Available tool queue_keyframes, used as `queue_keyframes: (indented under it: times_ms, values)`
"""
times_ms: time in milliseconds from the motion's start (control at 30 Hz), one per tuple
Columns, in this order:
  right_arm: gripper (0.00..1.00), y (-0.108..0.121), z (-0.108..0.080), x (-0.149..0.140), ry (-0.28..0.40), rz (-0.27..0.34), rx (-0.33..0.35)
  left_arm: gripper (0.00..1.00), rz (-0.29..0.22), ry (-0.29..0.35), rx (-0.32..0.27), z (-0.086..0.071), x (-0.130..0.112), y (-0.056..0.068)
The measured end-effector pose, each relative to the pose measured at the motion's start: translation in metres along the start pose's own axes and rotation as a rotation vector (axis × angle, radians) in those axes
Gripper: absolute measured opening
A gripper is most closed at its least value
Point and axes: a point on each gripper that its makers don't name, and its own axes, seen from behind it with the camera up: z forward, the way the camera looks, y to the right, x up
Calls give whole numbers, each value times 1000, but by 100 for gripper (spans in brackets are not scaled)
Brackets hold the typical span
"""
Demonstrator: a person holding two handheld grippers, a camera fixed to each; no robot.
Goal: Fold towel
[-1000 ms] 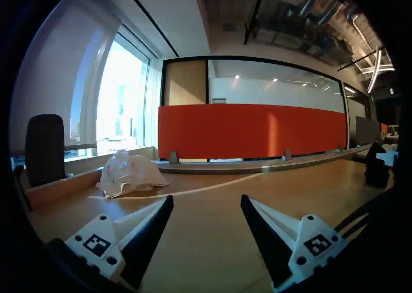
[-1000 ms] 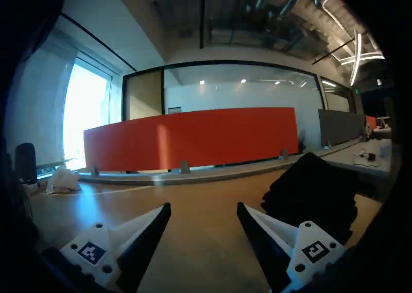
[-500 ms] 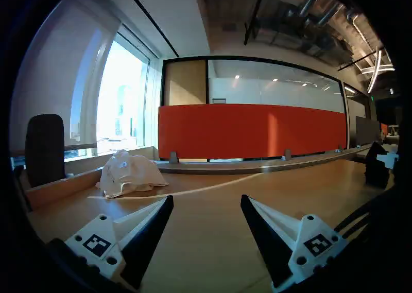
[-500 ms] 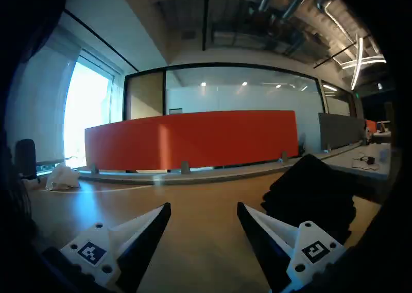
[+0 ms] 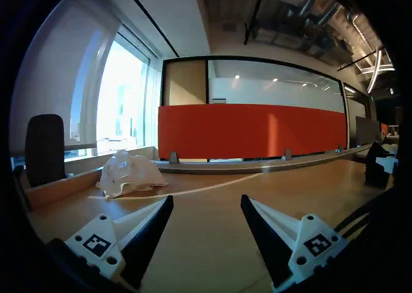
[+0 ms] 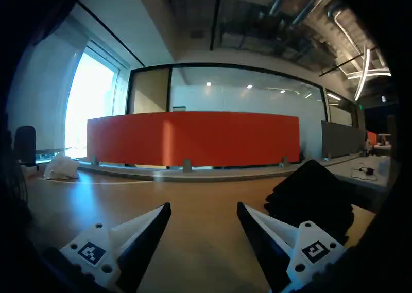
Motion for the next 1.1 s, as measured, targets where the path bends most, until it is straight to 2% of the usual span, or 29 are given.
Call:
queue_keyframes:
  times_ms: [1100]
  values:
    - [99,-1,-1,0,-1,-2,4,97,-1,1,0,2,-3,1]
